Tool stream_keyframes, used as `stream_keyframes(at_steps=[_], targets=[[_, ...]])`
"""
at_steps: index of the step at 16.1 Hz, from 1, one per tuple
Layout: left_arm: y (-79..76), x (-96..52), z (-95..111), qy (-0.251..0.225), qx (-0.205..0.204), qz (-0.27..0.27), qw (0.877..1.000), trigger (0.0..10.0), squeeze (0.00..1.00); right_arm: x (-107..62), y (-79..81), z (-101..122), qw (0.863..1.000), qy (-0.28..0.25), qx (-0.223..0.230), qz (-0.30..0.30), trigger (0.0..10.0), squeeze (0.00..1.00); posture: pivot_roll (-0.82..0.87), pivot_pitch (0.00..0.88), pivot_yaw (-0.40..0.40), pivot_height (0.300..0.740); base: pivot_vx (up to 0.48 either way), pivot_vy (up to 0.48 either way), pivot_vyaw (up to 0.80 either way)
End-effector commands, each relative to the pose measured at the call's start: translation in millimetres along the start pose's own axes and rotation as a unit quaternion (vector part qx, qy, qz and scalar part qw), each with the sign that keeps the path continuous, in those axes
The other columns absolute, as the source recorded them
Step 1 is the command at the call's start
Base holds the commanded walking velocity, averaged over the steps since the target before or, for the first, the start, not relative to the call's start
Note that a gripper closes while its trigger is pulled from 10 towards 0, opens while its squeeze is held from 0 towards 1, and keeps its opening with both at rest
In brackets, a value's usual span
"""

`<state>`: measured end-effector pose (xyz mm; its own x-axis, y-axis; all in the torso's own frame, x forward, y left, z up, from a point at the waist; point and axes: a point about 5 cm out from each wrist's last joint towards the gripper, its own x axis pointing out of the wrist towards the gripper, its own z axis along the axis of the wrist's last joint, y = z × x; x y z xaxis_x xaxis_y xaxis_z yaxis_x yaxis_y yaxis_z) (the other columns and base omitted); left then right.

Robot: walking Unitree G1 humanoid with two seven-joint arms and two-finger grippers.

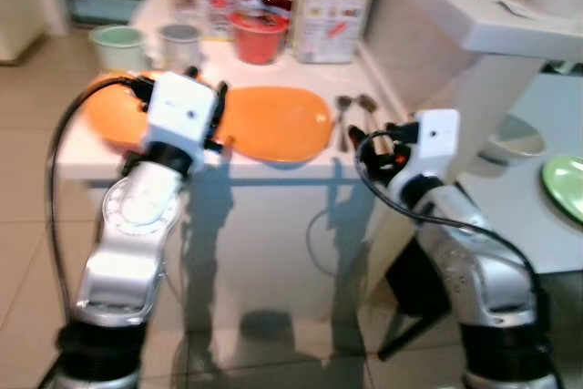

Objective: Setting the table

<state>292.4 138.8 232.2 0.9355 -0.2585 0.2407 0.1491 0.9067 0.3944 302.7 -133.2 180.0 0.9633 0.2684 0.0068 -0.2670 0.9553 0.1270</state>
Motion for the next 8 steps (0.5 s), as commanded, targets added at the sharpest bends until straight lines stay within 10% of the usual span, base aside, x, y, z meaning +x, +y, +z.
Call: stream_keyframes(at_steps=[1,8], targets=[[3.4,1.1,6.3,-0.007,0.006,-0.001,1.000,10.0,0.00,0.6,-1.1,2.7,1.000,0.001,-0.004,-0.011,10.0,0.00,0.09,0.000,-0.117,0.740,0.000,0.000,0.00],[2.7,3.9,4.0,0.000,-0.009,0.007,1.000,10.0,0.00,1.8,-7.5,2.9,0.999,0.014,-0.007,-0.039,10.0,0.00,0.07,0.000,-0.099,0.740,0.117,0.000,-0.08]])
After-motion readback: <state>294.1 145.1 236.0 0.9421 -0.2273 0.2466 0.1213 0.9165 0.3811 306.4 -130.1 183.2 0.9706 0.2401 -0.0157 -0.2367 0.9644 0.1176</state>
